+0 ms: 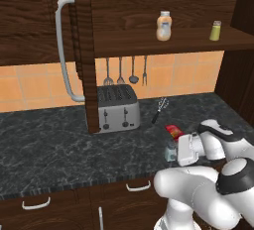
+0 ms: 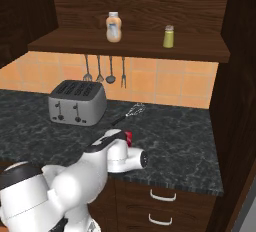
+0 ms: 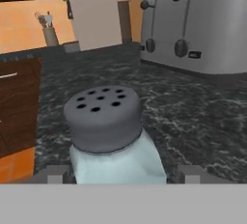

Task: Put the shaker and condiment bottle from the counter next to their counterparts in the cabinet.

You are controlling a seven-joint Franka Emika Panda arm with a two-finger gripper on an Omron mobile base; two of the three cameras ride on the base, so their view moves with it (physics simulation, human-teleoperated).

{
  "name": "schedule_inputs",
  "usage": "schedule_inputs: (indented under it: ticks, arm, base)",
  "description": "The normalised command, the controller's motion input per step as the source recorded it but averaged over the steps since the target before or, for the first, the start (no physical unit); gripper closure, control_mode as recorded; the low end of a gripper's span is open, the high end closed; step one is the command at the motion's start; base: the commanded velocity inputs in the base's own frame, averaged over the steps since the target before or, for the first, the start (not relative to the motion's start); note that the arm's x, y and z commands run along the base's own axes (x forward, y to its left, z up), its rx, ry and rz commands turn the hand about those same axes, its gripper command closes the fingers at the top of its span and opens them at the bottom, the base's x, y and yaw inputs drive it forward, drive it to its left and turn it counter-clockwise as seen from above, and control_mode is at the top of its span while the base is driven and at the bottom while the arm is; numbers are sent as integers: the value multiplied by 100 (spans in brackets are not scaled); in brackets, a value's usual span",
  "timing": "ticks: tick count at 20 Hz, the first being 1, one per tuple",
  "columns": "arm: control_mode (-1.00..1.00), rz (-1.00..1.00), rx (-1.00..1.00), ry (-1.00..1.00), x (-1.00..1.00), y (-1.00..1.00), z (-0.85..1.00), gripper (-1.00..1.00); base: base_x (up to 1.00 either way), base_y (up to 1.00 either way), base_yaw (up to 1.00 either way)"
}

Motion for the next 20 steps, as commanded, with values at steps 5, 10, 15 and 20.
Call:
schedule_inputs:
  ticks: [5,10,15,20]
  arm:
    - [-100,0,0,0,0,0,-15,100]
    - [-100,-8,-4,-2,0,8,42,100]
    - [-100,-15,-11,0,0,9,76,100]
    - [-100,-25,-13,-3,-14,13,68,100]
  base:
    - [0,0,0]
    - [0,0,0]
    - [0,0,0]
    - [0,0,0]
